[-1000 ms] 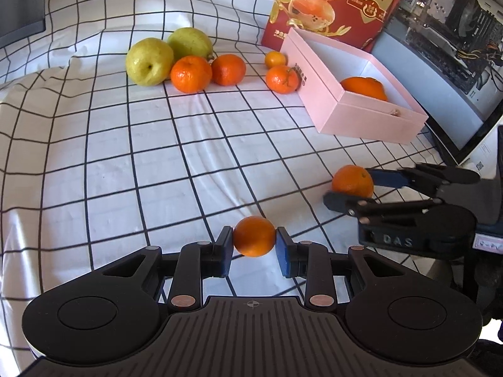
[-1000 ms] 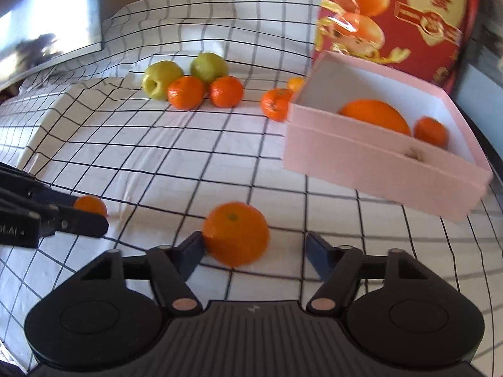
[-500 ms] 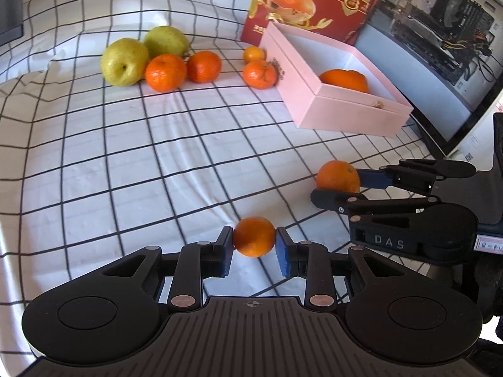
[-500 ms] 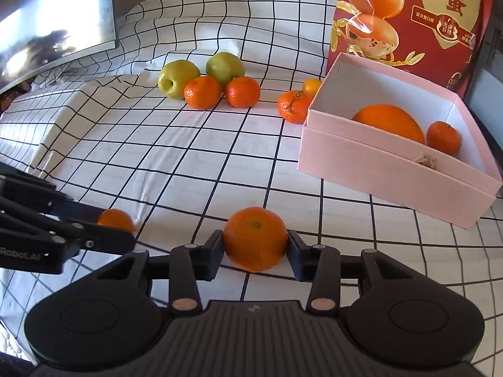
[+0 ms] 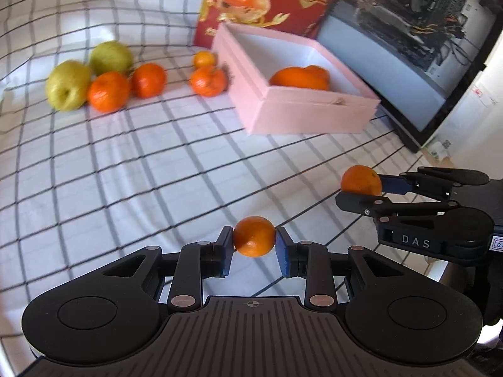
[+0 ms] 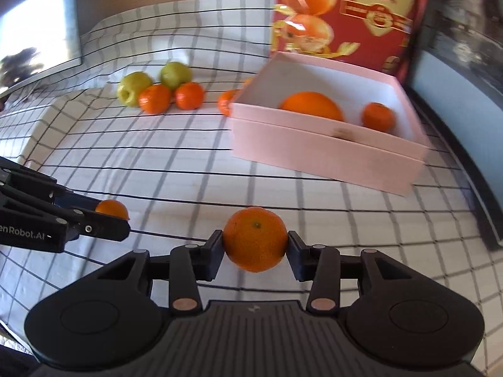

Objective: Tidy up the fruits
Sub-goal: 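Lower both held mandarins into the pink box and open both tools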

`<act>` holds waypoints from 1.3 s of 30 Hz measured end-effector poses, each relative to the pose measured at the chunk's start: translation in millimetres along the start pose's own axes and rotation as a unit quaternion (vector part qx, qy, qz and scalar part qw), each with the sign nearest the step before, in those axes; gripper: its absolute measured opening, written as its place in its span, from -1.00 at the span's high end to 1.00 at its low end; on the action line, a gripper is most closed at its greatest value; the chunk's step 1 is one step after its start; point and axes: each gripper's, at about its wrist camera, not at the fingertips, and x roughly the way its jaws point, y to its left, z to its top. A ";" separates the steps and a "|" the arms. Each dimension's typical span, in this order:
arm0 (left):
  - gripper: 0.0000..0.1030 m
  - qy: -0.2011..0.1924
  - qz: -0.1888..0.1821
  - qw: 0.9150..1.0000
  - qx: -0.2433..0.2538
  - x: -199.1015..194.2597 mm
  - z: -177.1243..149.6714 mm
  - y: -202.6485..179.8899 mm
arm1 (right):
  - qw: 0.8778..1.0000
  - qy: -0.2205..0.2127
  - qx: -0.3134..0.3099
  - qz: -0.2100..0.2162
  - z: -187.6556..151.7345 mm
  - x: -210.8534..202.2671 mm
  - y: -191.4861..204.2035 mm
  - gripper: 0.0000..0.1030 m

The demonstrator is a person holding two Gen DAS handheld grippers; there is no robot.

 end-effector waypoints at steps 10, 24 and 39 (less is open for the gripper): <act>0.36 -0.107 -0.025 0.991 0.072 -15.7 101.3 -38.9 | 0.996 -0.076 0.017 -0.051 41.2 -45.9 -49.9 0.18; 0.36 -0.157 -0.034 0.984 0.081 42.5 229.1 -61.5 | 0.986 -0.141 0.030 -0.087 133.3 -36.4 -105.9 0.18; 0.37 -0.088 -0.020 0.994 0.057 111.6 231.8 -39.9 | 0.996 -0.047 0.043 -0.058 139.5 40.1 -117.0 -0.16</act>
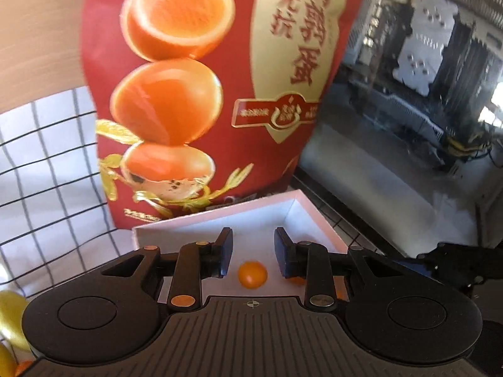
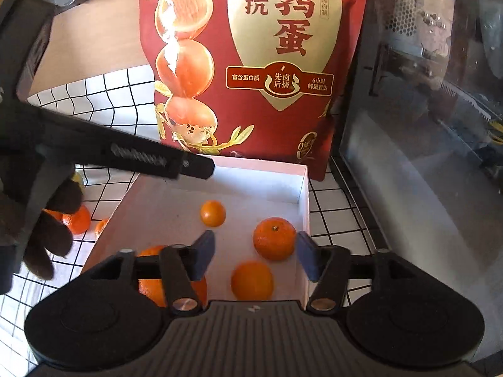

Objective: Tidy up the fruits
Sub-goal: 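Lower both held mandarins into the pink box and open both tools, then grasp a mandarin from the fruit row beside the pears with right tool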

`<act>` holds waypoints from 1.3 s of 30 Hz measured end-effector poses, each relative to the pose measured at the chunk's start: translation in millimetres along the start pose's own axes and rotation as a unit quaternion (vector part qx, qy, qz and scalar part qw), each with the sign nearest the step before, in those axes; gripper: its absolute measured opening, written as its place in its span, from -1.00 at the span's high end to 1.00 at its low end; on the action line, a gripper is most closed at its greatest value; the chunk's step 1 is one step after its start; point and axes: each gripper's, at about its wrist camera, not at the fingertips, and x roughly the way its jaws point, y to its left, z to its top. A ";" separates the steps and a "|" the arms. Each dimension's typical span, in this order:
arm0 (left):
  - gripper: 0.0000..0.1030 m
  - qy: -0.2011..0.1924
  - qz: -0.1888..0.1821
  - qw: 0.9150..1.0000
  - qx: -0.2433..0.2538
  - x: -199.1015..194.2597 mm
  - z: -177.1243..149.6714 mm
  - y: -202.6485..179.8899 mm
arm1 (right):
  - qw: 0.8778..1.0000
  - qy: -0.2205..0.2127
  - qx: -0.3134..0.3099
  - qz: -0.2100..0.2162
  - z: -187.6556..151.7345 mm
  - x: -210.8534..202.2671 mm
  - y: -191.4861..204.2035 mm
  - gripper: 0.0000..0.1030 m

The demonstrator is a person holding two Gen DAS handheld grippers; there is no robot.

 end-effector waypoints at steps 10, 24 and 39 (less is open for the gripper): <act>0.37 -0.051 0.058 0.993 -0.094 -98.0 -81.7 49.0 | 0.999 -0.007 -0.049 0.021 0.8 -6.8 31.1 -0.16; 0.37 -0.023 0.179 0.950 -0.255 -222.6 -224.8 127.4 | 0.966 0.028 -0.246 0.077 12.4 32.3 198.6 0.03; 0.37 -0.026 0.177 0.939 -0.294 -243.3 -264.4 139.2 | 0.940 0.037 -0.339 -0.016 -4.5 72.8 239.8 0.66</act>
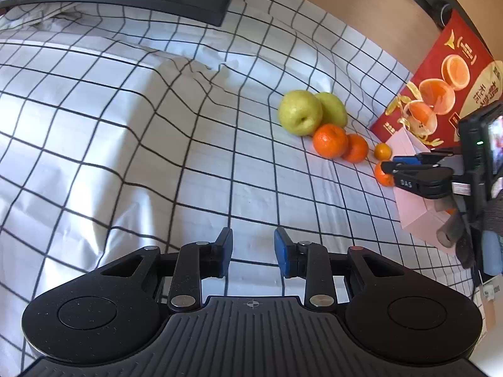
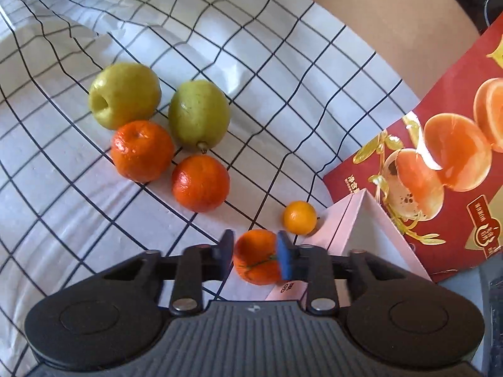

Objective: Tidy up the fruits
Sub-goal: 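Grasp a mandarin from the fruit row beside the pears with right tool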

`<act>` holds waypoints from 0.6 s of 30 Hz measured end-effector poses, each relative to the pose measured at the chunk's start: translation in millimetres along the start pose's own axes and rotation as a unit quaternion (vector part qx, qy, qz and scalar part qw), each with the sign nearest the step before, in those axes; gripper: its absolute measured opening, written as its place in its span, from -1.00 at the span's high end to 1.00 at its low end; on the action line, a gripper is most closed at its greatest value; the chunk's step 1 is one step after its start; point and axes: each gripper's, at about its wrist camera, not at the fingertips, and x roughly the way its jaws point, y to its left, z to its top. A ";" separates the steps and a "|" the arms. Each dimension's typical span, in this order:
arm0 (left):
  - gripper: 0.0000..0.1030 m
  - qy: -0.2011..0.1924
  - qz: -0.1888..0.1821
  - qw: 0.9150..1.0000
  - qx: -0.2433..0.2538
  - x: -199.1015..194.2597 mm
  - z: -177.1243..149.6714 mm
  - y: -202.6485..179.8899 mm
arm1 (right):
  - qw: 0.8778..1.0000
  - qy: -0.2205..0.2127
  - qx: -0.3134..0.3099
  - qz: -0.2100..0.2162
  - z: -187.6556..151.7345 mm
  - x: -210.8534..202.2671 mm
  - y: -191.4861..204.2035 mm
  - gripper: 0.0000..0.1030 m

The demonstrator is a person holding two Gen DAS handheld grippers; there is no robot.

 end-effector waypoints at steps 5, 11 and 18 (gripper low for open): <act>0.37 0.009 -0.018 1.000 0.020 10.3 2.8 -13.6 | 0.999 -0.015 0.016 0.045 -7.5 -20.8 5.7 0.70; 0.37 0.009 -0.033 0.999 0.040 10.7 4.5 -27.9 | 0.985 -0.089 0.079 0.122 -11.3 -55.9 6.7 0.46; 0.37 0.005 -0.020 0.999 0.043 -4.8 0.6 -19.9 | 0.980 -0.120 0.095 0.124 17.4 -35.3 25.8 0.10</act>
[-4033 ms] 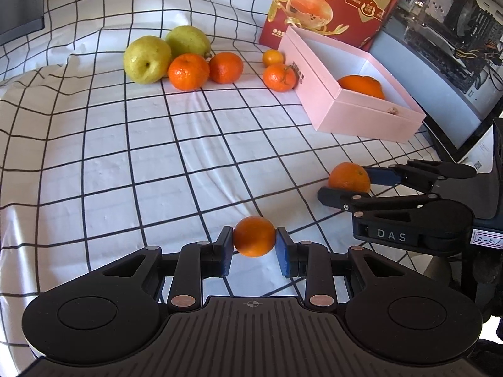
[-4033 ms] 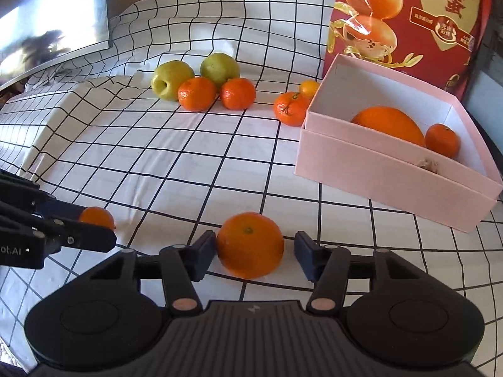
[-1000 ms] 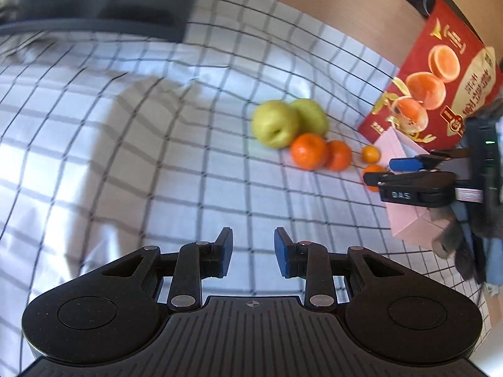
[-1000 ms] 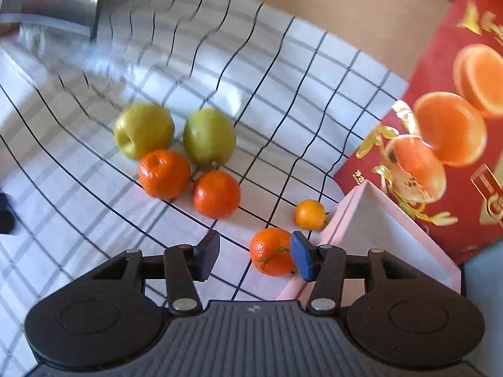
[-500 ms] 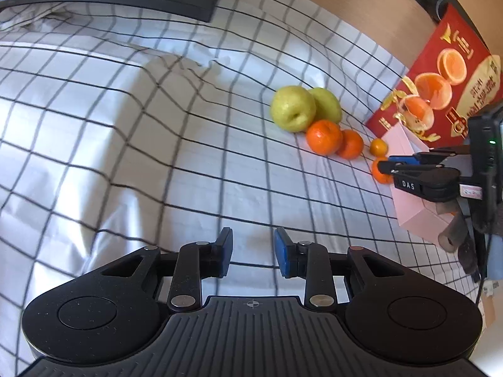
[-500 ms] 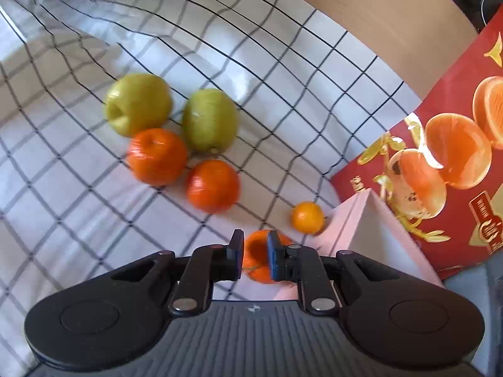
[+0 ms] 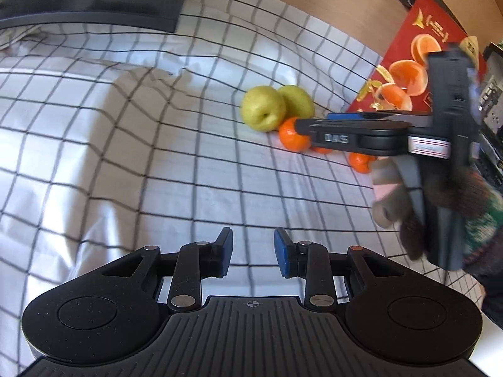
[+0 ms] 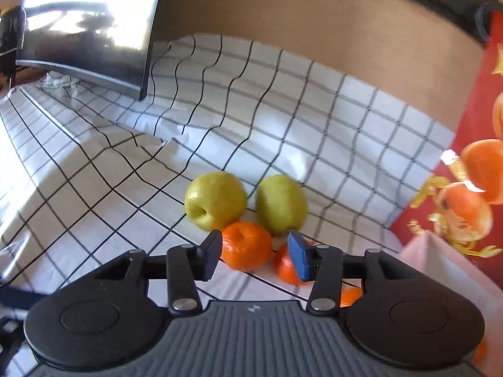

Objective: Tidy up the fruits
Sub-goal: 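Grasp a mandarin from the fruit row beside the pears with right tool, then set the held mandarin on the cloth in front of the box, open right tool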

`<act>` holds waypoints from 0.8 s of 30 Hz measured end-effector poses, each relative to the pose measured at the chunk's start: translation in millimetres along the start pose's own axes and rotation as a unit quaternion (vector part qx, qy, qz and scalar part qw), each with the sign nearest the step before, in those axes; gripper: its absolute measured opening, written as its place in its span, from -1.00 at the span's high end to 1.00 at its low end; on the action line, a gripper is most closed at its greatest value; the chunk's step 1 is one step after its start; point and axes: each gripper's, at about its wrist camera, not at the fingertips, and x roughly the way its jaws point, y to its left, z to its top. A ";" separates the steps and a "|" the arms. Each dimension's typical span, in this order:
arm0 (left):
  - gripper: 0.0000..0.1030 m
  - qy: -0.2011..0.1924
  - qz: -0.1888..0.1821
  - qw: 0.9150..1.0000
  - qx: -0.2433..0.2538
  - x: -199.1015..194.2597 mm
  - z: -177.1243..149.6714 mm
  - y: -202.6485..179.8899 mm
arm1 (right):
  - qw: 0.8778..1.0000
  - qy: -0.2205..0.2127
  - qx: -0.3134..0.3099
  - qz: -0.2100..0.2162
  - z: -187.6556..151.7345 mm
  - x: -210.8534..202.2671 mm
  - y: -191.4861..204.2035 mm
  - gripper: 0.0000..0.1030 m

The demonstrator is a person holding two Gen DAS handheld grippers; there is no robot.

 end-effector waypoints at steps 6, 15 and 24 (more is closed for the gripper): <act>0.37 -0.003 0.029 0.999 -0.029 -9.6 -5.5 25.5 | 0.999 0.047 0.007 -0.017 0.3 43.0 6.4 0.06; 0.37 -0.012 0.031 0.999 -0.031 -9.9 -3.1 24.0 | 0.998 0.040 0.021 0.032 -6.7 1.7 20.6 0.10; 0.37 -0.009 0.004 1.000 -0.002 -1.5 4.2 4.2 | 0.997 0.048 0.020 0.049 -77.0 -75.8 36.7 0.10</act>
